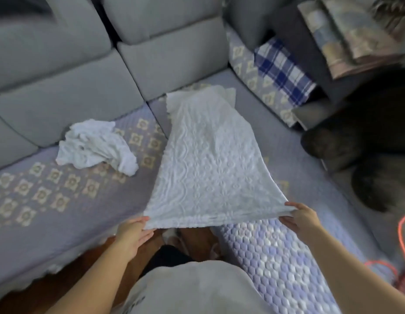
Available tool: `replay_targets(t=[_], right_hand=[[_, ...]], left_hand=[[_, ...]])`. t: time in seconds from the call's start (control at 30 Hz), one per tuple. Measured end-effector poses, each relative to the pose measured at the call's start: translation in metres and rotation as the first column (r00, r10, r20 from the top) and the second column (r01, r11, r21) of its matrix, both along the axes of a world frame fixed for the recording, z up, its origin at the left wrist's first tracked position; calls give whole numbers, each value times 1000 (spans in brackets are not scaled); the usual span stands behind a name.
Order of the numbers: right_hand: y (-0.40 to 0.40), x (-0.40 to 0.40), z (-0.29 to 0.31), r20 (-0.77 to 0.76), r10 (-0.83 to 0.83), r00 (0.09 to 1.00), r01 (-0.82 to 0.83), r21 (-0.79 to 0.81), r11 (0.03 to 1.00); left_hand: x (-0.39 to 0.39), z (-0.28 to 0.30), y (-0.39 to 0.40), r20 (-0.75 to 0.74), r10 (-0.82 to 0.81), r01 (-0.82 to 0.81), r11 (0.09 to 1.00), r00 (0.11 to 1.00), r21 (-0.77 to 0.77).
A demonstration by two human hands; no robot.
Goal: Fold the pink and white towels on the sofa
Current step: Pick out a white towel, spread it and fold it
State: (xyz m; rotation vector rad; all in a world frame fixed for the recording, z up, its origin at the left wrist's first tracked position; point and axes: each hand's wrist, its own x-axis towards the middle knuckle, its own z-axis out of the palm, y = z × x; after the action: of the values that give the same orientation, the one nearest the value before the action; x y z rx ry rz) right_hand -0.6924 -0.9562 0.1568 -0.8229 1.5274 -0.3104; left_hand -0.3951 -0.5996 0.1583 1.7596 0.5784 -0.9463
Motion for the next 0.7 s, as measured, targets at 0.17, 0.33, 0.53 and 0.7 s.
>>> replay_targets(t=[0.17,0.33,0.53,0.7], right_hand=[[-3,-26,-19,107,-34,994,21,116,993],[-1,-33,-28,172,-29,985,4,143,990],[0,-14,-37,27,-358,933,347,184,920],[11,-22,-46,-171,-326,930,362,266,894]], left_hand=[[-7,3,10,29,-2,3,1000,1000,-28],[-21,17,6,65,3,-1,999,998,-37],[-35,29,1,88,-119,122,992,989,-27],[-32,37,4,275,-486,385,855,829,349]])
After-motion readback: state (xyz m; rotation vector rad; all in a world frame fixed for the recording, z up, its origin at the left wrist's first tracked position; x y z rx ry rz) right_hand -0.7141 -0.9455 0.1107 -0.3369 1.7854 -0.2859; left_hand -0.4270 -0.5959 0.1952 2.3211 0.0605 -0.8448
